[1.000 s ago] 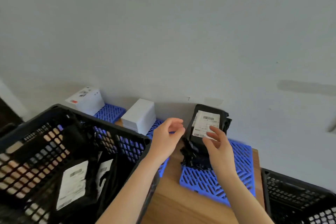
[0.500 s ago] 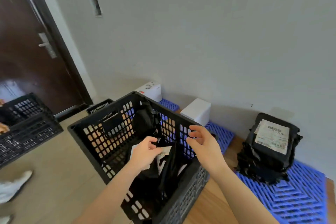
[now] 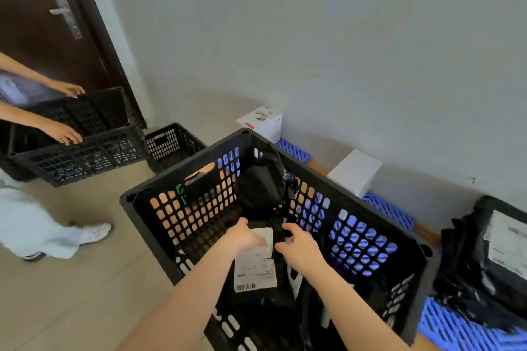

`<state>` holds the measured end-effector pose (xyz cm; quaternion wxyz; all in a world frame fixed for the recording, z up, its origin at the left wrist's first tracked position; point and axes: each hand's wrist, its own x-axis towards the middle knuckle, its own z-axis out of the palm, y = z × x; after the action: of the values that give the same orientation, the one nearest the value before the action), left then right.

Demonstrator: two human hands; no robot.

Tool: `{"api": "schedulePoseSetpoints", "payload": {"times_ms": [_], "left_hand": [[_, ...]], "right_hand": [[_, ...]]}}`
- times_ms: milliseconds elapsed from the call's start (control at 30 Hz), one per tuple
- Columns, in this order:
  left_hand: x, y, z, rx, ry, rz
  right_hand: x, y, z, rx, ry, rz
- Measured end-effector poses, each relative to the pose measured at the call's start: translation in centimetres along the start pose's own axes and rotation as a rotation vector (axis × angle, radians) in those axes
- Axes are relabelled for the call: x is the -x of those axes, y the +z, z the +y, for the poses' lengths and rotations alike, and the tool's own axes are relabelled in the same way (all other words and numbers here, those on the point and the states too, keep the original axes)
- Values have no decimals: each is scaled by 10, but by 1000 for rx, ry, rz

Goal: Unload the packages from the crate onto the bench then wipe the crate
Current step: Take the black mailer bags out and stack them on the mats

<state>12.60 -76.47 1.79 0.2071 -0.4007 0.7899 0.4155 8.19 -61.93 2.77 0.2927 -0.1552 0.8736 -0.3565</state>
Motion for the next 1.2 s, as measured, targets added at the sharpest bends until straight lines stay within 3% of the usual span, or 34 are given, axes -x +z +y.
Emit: {"api": "schedulePoseSetpoints", "payload": {"times_ms": [300,500,700,1000,1200], "left_hand": [[-45,15,-19,-259,-166,-3],[-44,12,-14,-421,-174,-23],[-30,-13,-12,-292,-169,-44],[81,-69,-2,69,26,112],[171,-48,20,118,337,430]], "right_hand": [[-36,43,18,100,168,-130],[-34,53,17,66,142,-156],[-20,40,7,40,45,-152],[40,6,-15,-166,-197,-47],[99,-32,-19,-380,-408,185]]}}
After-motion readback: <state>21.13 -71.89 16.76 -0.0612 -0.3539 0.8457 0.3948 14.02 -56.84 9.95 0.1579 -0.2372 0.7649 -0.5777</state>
